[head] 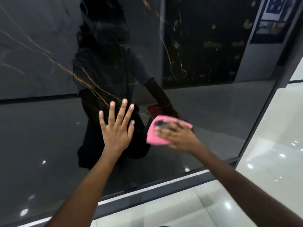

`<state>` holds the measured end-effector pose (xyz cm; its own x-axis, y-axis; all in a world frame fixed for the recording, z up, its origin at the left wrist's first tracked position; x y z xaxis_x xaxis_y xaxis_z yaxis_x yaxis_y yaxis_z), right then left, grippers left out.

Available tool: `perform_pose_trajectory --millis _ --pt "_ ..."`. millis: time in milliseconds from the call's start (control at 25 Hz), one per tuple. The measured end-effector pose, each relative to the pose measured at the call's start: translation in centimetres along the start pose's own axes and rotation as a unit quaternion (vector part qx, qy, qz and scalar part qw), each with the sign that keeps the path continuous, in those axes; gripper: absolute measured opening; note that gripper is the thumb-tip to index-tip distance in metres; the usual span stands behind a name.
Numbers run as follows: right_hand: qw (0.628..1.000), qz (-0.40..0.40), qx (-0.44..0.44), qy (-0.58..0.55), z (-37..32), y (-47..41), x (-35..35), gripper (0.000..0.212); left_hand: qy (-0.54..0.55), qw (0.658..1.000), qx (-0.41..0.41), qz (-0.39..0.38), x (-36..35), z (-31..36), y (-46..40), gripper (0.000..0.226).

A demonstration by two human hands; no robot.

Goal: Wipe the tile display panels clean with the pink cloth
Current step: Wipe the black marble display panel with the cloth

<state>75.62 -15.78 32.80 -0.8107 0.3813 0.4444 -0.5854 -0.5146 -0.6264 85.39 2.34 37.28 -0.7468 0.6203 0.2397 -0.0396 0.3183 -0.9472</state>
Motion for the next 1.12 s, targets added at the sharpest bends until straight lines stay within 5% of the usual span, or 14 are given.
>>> perform_pose_trajectory --millis 120,240,320,360,440,560,640,680,800,960,1040,1120 --pt "0.957 0.092 -0.265 -0.078 15.7 -2.5 5.2 0.077 0.077 0.996 0.046 0.017 1.9 -0.5 -3.1 0.058" --pt "0.807 0.207 -0.522 -0.181 28.6 -4.0 10.5 0.074 0.072 0.994 0.054 0.062 4.3 -3.0 -11.4 0.054" --pt "0.739 0.262 -0.589 -0.195 30.5 -5.7 12.3 0.076 0.045 0.996 0.057 0.050 4.4 -4.9 -15.3 0.053" --pt "0.747 0.267 -0.581 -0.180 29.3 -7.0 12.3 0.076 0.018 0.998 0.048 0.044 4.0 -5.3 -15.7 0.053" --pt "0.825 0.235 -0.495 -0.141 22.5 -9.3 10.2 0.079 -0.033 0.999 0.019 0.039 3.3 -5.0 -15.0 0.054" --pt "0.984 0.091 -0.138 -0.070 5.3 -10.3 5.7 0.080 -0.043 0.999 0.007 0.029 3.1 -4.9 -15.0 0.055" --pt "1.000 0.019 0.009 0.000 2.8 -9.6 4.6 0.079 -0.050 0.998 0.007 0.024 3.5 -4.9 -15.5 0.056" --pt "1.000 0.016 0.012 0.000 4.6 -9.9 5.3 0.081 -0.041 0.999 0.010 0.026 3.9 -4.8 -15.6 0.055" --pt "0.965 0.086 -0.231 -0.089 17.3 -12.4 9.9 0.081 0.038 0.996 0.051 0.057 5.8 -5.3 -17.0 0.053" --pt "0.796 0.159 -0.555 -0.181 37.2 -12.7 16.9 0.072 0.038 0.994 0.049 0.086 8.3 -8.2 -24.9 0.055" --pt "0.742 0.205 -0.602 -0.215 39.6 -14.2 18.2 0.069 -0.006 0.996 0.037 0.076 7.5 -8.9 -26.2 0.056" --pt "0.770 0.241 -0.562 -0.182 35.3 -16.9 17.4 0.073 -0.033 0.996 0.030 0.079 6.7 -8.8 -25.8 0.057"
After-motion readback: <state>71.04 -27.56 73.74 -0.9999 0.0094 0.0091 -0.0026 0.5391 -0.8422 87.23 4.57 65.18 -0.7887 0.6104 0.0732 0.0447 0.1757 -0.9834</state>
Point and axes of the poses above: each hand's wrist, its own y-axis away from the middle knuckle, its own x-axis out of the back of the hand, z = x × y, the point moved 7 cm from there along -y, towards the middle knuckle, and after that the axes turned 4 degrees about -x, right-handed, at the moved point
